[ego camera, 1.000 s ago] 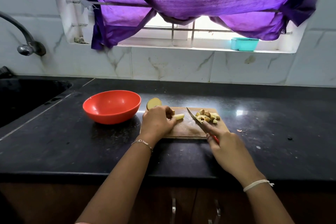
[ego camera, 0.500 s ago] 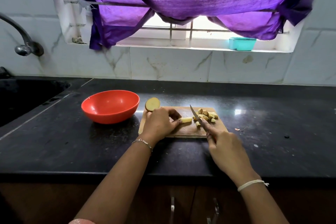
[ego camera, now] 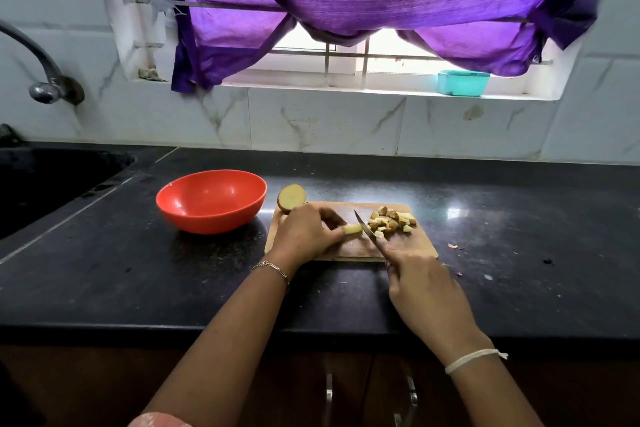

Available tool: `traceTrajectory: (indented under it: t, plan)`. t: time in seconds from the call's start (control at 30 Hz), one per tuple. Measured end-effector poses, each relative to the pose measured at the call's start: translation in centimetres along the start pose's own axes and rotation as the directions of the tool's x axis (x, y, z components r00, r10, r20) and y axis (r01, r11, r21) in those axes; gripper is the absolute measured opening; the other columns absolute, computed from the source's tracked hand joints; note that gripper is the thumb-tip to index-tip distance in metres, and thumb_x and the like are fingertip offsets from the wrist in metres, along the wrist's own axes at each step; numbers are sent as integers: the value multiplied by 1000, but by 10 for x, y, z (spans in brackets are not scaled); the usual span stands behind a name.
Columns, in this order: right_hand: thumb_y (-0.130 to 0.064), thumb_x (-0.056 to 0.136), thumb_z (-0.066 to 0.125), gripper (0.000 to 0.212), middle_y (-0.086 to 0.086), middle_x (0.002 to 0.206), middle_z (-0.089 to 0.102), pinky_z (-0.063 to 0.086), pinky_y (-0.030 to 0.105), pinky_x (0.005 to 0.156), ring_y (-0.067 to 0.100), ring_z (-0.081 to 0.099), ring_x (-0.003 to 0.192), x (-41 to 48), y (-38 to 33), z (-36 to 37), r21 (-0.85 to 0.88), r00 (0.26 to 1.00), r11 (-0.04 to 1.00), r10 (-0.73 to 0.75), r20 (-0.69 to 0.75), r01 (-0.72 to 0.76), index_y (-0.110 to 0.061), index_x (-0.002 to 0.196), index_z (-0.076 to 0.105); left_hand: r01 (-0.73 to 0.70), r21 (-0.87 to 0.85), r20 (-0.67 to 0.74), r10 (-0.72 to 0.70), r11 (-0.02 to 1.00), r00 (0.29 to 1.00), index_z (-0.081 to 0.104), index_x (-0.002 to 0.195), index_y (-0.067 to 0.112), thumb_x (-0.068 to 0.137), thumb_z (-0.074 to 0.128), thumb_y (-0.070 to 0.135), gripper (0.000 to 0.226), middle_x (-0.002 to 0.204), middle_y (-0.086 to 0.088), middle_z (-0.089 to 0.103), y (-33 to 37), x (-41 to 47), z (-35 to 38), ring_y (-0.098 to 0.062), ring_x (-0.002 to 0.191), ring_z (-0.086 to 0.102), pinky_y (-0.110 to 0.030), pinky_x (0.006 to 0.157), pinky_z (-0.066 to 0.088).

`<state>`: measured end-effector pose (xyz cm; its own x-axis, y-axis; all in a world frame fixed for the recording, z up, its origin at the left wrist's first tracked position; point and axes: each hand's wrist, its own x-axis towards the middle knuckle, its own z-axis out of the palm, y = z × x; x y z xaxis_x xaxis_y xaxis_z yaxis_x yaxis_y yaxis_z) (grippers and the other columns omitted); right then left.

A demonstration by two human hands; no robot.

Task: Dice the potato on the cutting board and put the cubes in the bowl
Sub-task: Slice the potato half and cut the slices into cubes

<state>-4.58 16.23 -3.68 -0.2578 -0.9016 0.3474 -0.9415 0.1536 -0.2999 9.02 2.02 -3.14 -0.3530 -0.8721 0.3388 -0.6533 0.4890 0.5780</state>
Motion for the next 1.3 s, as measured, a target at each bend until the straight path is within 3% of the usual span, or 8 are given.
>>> traceTrajectory:
  t: [0.13, 0.33, 0.43, 0.57, 0.7, 0.87, 1.03, 1.3]
  plan:
    - [-21, 99, 39, 53, 2, 114, 63, 49, 33, 77, 21, 61, 102, 5, -6, 6, -103, 1000, 994, -24, 1, 24, -41, 147, 31, -1, -4, 24, 1, 1000, 1000, 74, 90, 34, 77, 71, 49, 20, 79, 19, 64, -1, 2, 0, 2, 73, 51, -34, 91, 42]
    - [-6, 97, 33, 58, 4, 115, 59, 51, 32, 75, 21, 61, 100, 17, -17, 12, -202, 998, 978, -62, -4, 60, -27, 151, 27, -6, 0, 60, 6, 1000, 998, 74, 97, 32, 82, 71, 37, 17, 90, 15, 67, 0, 1, 0, 1, 69, 51, -17, 67, 31]
    - [-10, 98, 34, 58, 4, 113, 60, 50, 32, 74, 21, 61, 100, 14, -17, 14, -172, 999, 984, -44, -32, 37, -32, 151, 24, -2, -8, 44, 2, 1000, 999, 74, 97, 30, 82, 72, 35, 16, 91, 14, 69, -1, 0, 0, 3, 69, 53, -9, 62, 30]
    - [-20, 98, 42, 57, 4, 110, 64, 51, 34, 75, 23, 63, 97, 3, -11, 11, -38, 997, 999, -8, -74, 6, -43, 148, 27, 2, -23, 32, -1, 1000, 999, 75, 99, 28, 82, 73, 34, 18, 95, 13, 71, -3, 0, 0, 2, 76, 56, -10, 67, 34]
    - [-29, 101, 43, 52, 4, 118, 63, 50, 30, 77, 20, 63, 103, -7, -14, 5, -39, 996, 999, -36, -79, 33, -41, 148, 27, 3, -17, 27, -3, 1000, 1000, 75, 99, 28, 81, 73, 34, 19, 94, 14, 71, -2, 1, 0, 3, 76, 56, -5, 62, 32]
    - [-23, 100, 39, 53, 2, 113, 64, 49, 32, 75, 20, 63, 101, -4, -15, 9, -119, 998, 993, -34, -47, 28, -39, 149, 25, -6, -9, 21, 6, 1000, 1000, 75, 99, 29, 82, 73, 33, 18, 91, 15, 70, -3, 0, 0, 3, 74, 54, -5, 62, 32]
    - [-11, 100, 35, 56, 3, 113, 61, 49, 33, 76, 22, 61, 102, 6, -24, 9, -205, 998, 977, -62, 5, 62, -29, 152, 24, -12, -32, 39, 13, 999, 999, 75, 97, 29, 81, 74, 31, 16, 85, 15, 68, -4, 1, 1, -1, 80, 59, -20, 79, 47]
    - [-5, 97, 36, 62, 3, 109, 62, 51, 32, 74, 21, 63, 97, 9, -21, 13, -231, 999, 973, -16, -33, 8, -27, 153, 20, -19, -5, 0, 19, 1000, 1000, 75, 99, 29, 81, 74, 37, 20, 91, 13, 71, -5, -1, 2, 2, 75, 56, -16, 74, 44]
